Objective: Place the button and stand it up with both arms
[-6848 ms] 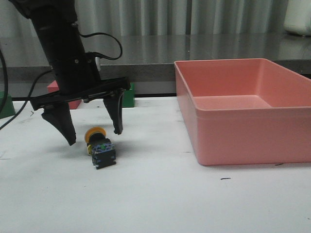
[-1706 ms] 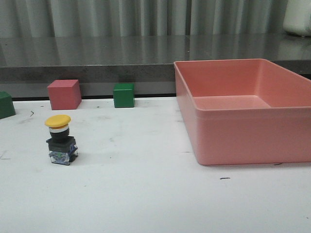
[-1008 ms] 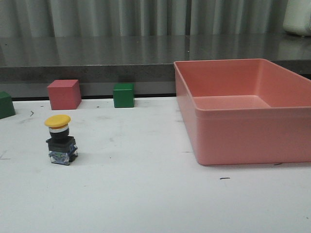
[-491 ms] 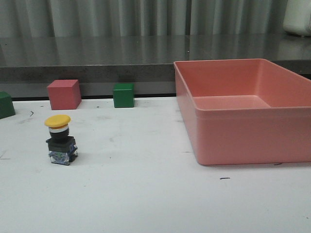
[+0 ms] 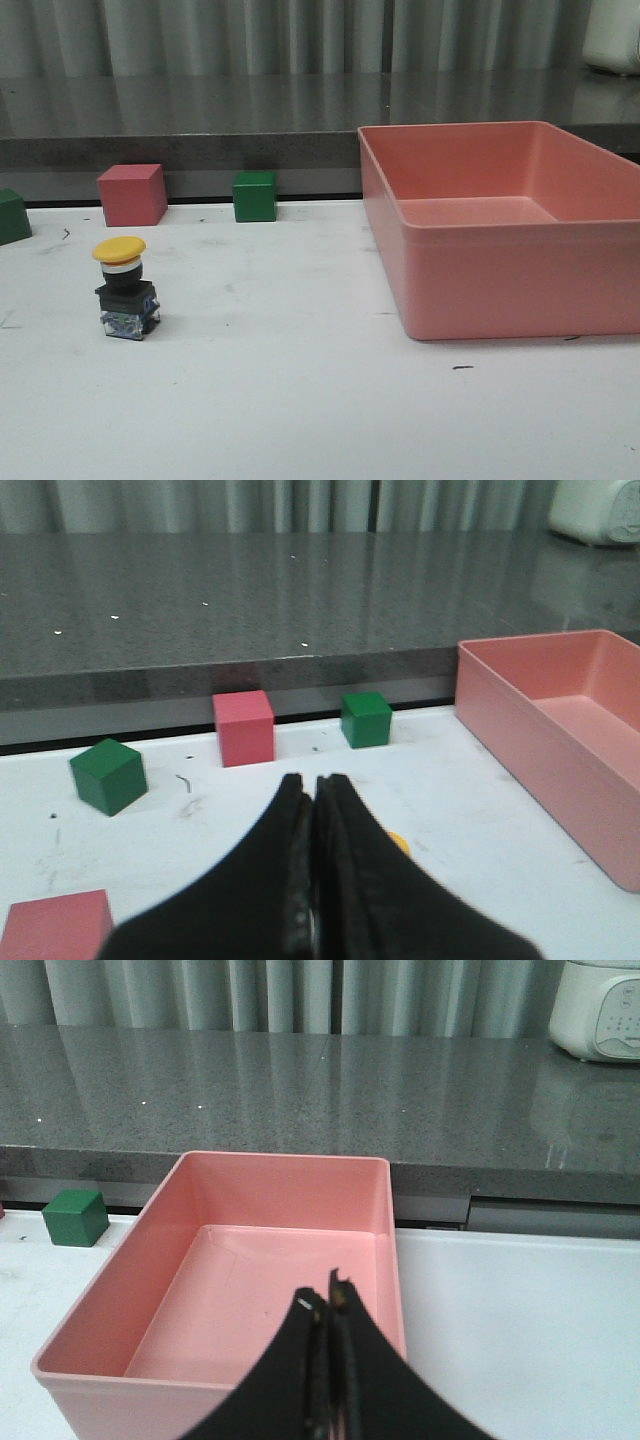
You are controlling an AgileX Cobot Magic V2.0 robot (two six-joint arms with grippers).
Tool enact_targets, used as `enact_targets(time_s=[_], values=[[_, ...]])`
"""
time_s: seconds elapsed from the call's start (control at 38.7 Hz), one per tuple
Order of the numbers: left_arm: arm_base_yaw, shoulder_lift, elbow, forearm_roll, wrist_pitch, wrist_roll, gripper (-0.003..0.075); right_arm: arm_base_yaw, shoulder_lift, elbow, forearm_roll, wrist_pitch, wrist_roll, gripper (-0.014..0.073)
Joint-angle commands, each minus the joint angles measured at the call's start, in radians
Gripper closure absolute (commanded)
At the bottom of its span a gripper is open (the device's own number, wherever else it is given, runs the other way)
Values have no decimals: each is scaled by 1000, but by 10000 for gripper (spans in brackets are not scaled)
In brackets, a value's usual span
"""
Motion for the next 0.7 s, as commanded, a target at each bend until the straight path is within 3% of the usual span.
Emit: enact_targets(time_s=[0.0,0.28,0.57,0.67], values=[[78,-73,41,-24,-87,3,741,-2,6,-29,-14,-85,-6,657],[279,-288,252,-41,-110,3,741,-2,6,-29,-14,-86,-6,657],[299,-287,386,-49,-291,3,740,-2,7,-29,-14,-85,-6,657],[299,-287,384,-49,-299,3,740,-2,7,-29,-14,-85,-6,657]])
